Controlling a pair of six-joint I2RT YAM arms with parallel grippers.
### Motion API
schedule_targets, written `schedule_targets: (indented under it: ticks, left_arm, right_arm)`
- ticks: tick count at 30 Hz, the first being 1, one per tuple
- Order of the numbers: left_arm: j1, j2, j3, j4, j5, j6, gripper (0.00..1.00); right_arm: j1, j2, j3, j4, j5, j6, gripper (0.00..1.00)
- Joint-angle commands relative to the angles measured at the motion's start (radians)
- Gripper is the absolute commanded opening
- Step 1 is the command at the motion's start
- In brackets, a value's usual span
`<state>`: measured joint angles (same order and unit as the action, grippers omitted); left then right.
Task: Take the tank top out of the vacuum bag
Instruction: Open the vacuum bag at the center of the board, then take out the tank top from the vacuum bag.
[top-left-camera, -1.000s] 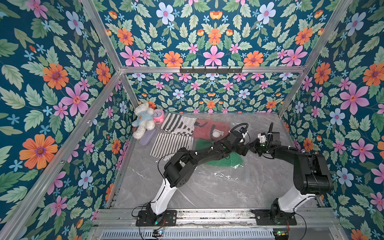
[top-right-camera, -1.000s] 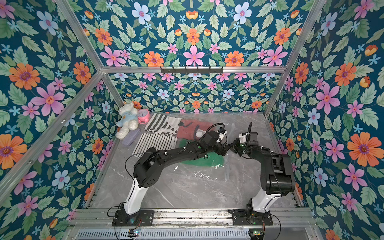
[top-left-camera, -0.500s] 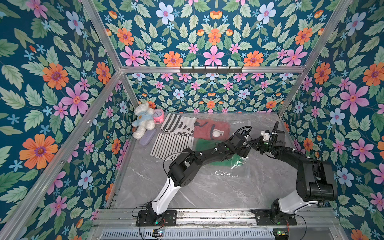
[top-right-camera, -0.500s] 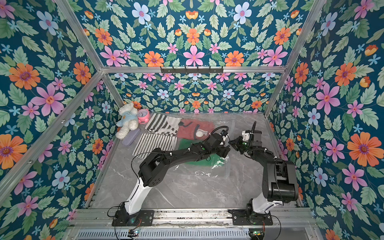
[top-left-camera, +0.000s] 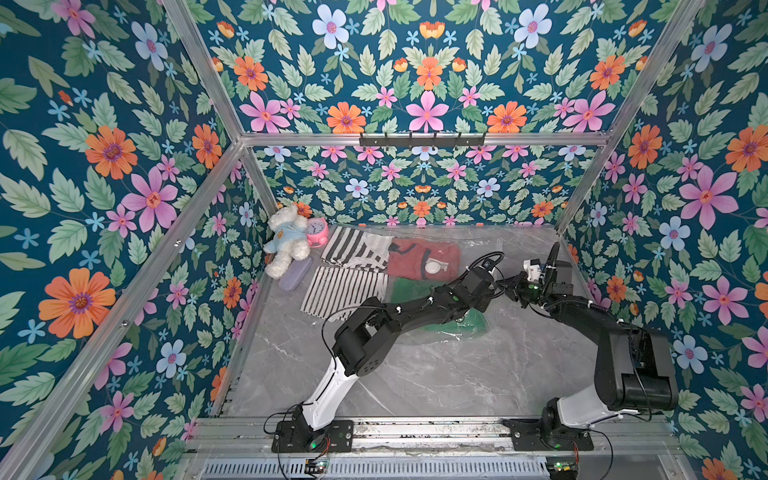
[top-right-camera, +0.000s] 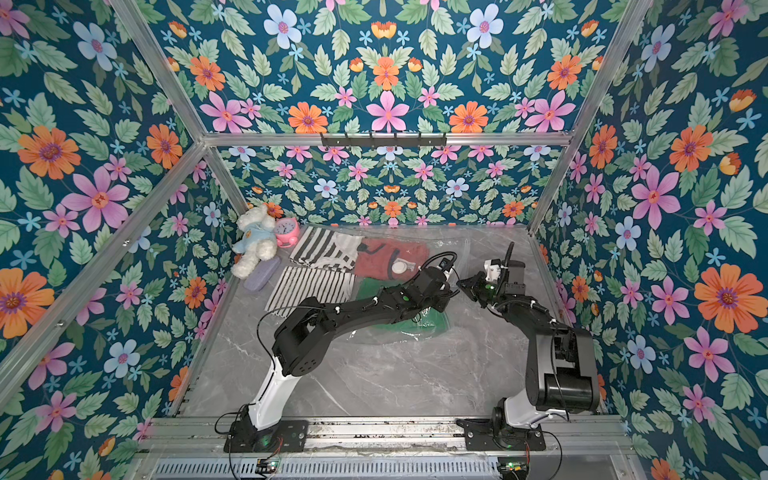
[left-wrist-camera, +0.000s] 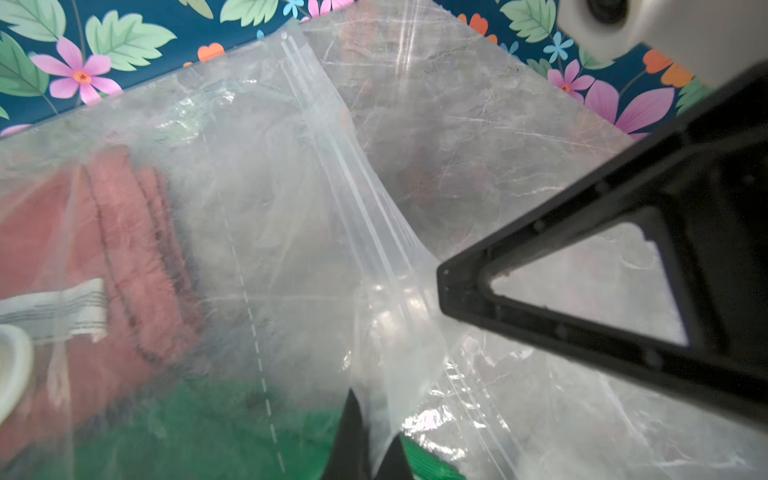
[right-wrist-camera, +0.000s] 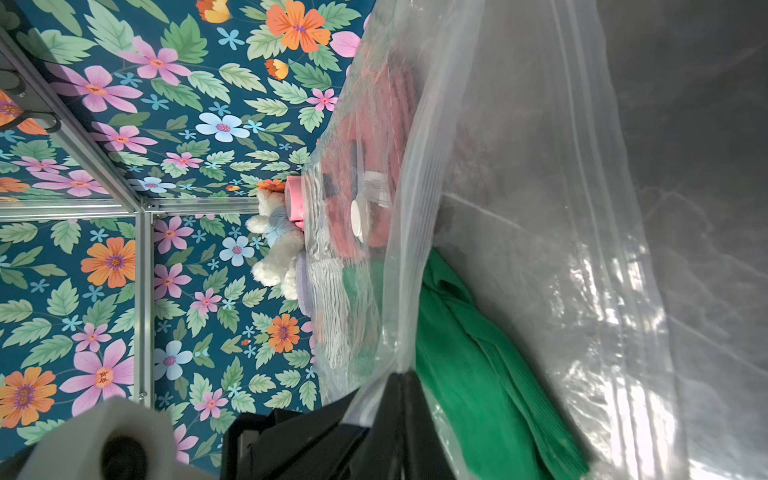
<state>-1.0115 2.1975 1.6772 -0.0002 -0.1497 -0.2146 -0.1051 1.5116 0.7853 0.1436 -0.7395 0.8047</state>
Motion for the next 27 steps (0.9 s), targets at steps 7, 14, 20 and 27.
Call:
schedule_targets:
  ticks: [7,14,20,27]
  left_arm:
    - [0.003,-0.058,-0.072,0.081,-0.022,-0.018,0.00]
    - [0.001,-0.130,-0.181,0.205,-0.004,-0.019,0.00]
    - [-0.005,-0.146,-0.205,0.250,0.002,-0.011,0.00]
    - [-0.009,-0.161,-0.226,0.281,-0.007,0.001,0.00]
  right_arm:
    - [-0.021,-0.058,-0.059,-0.057,0.013,-0.027,0.55]
    - [-0.019,0.008,-0.056,-0.123,-0.100,-0.145,0.58]
    - [0.073,0.056,-0.001,-0.252,-0.048,-0.269,0.64]
    - [0.098,0.093,-0.006,-0.266,0.043,-0.302,0.70]
